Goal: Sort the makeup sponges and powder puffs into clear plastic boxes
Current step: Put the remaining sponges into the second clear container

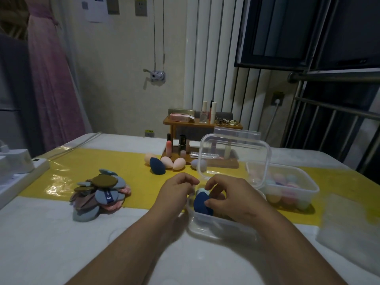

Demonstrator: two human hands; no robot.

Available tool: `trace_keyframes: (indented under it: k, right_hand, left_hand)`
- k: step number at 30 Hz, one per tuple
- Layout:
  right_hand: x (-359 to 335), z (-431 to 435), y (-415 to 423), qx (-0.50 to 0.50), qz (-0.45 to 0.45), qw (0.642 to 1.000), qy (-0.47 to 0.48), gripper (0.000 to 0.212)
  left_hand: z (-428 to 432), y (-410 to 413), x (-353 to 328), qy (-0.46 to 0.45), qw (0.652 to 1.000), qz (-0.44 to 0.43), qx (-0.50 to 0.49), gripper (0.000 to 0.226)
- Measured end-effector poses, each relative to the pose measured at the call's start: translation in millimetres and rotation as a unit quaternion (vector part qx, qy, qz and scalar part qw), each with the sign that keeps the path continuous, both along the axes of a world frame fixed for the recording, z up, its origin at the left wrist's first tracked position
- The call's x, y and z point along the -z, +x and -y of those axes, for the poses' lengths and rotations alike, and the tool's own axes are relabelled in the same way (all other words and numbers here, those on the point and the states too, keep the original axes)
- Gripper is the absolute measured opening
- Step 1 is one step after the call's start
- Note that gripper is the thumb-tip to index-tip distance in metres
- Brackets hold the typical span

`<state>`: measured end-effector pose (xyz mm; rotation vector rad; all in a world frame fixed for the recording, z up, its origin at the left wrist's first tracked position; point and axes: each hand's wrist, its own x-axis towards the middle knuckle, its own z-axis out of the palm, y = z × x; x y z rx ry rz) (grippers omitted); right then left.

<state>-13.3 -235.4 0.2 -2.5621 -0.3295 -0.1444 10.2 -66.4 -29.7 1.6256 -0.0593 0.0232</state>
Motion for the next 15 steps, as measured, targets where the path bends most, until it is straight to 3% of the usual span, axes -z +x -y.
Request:
trace_keyframes:
  k: [15]
  right_hand:
    - [-3.3,-2.9,1.2,-0.02,-0.013,0.999,-0.047,0.008]
  left_hand:
    - [1.0,2.5,2.6,0.005,1.0,0.011,-0.004,0.027]
